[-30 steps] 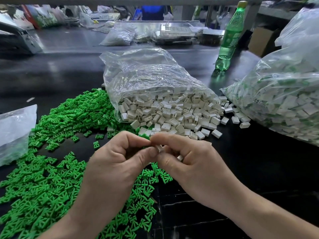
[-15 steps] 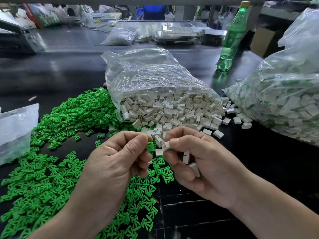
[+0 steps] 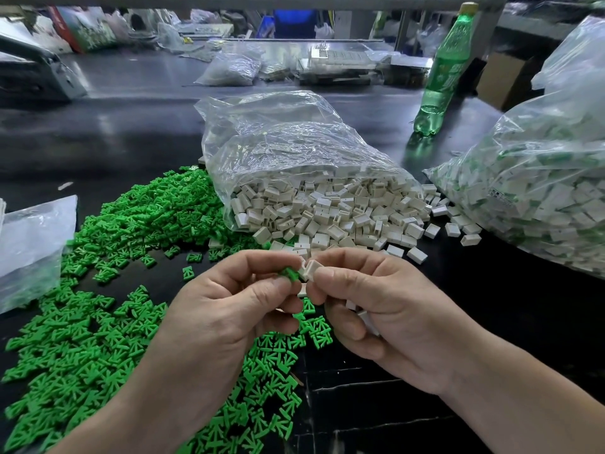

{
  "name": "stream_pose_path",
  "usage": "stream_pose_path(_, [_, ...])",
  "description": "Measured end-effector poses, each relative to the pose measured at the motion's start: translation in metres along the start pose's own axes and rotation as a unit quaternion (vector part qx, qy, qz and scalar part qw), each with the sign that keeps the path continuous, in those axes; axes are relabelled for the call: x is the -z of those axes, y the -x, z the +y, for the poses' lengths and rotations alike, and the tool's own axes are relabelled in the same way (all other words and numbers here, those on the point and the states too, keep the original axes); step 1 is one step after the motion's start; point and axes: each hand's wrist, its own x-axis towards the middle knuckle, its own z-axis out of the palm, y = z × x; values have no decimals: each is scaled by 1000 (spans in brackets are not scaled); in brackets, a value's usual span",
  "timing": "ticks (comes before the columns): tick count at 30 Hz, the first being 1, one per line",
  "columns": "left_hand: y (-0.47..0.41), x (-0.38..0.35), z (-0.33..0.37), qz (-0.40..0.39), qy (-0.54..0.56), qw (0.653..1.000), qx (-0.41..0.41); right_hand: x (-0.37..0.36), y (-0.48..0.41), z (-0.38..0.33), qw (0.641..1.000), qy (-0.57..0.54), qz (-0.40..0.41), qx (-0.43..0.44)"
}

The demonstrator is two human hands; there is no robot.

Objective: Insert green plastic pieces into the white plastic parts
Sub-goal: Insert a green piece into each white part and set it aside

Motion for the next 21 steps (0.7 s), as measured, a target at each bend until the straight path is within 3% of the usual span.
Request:
stream_pose_path(4, [-2, 4, -1, 38, -64, 997, -30, 1, 0, 1, 999, 27, 21, 6])
stream_pose_path(9, [1, 3, -2, 44, -149, 985, -79, 1, 0, 5, 986, 156, 39, 41])
stream_pose_path(13, [4, 7, -2, 74, -282, 952, -95, 2, 3, 6, 974, 218, 32, 54])
stream_pose_path(15, [4, 8, -1, 77, -253, 961, -77, 2, 3, 6, 969, 239, 29, 59])
stream_pose_path(18, [2, 5, -3, 40, -123, 991, -30, 1, 4, 8, 959, 274, 21, 63])
stream_pose_path(21, [1, 4, -5, 25, -76, 997, -22, 0, 5, 9, 952, 295, 14, 74])
